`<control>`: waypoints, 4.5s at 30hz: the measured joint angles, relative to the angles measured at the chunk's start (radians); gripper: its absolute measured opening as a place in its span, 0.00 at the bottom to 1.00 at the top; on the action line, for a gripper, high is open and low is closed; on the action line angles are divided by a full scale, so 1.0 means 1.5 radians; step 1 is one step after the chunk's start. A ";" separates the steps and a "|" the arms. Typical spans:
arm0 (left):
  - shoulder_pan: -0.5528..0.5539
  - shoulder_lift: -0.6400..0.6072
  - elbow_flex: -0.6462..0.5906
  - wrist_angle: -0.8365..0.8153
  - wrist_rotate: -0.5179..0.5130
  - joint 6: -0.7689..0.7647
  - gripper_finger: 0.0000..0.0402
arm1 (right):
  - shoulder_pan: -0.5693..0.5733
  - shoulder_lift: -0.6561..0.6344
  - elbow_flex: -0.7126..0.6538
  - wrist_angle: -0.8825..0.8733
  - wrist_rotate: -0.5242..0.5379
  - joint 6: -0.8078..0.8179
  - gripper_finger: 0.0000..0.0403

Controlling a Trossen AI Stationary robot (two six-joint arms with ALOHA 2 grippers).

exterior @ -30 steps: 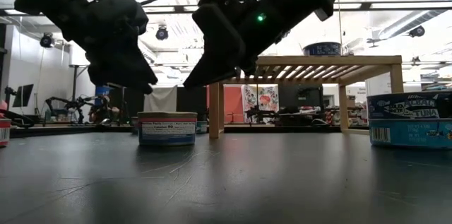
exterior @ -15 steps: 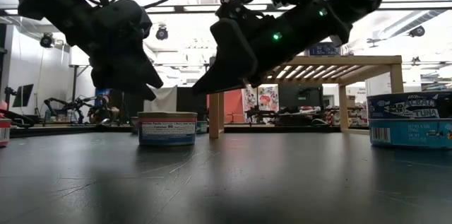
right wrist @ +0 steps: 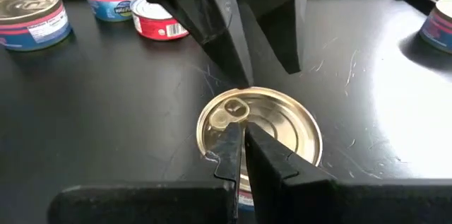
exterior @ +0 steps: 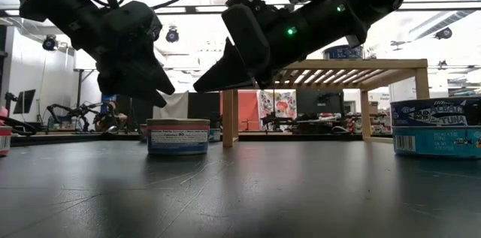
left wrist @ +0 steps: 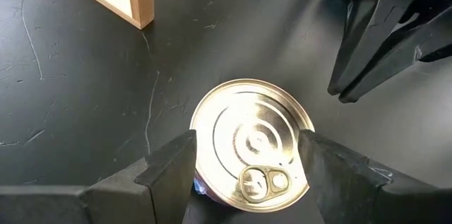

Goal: Stack canned seafood by type on shelf
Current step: Put the blue-pink tuna can on the shelf

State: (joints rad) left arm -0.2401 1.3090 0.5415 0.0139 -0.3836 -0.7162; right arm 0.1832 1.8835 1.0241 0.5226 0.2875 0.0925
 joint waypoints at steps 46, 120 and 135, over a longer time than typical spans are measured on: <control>0.000 -0.001 -0.005 -0.004 0.000 -0.074 0.58 | 0.006 0.078 0.080 -0.138 0.020 0.044 0.03; -0.017 0.060 -0.099 0.239 0.023 -0.181 0.81 | 0.065 0.079 0.044 -0.144 0.129 0.025 0.03; -0.017 0.213 -0.099 0.458 0.052 -0.160 0.80 | 0.064 0.079 0.045 -0.143 0.136 0.025 0.03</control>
State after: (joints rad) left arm -0.2660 1.6288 0.3923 0.7005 -0.3053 -0.9556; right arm 0.2798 2.0018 1.0908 0.3084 0.4908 0.1303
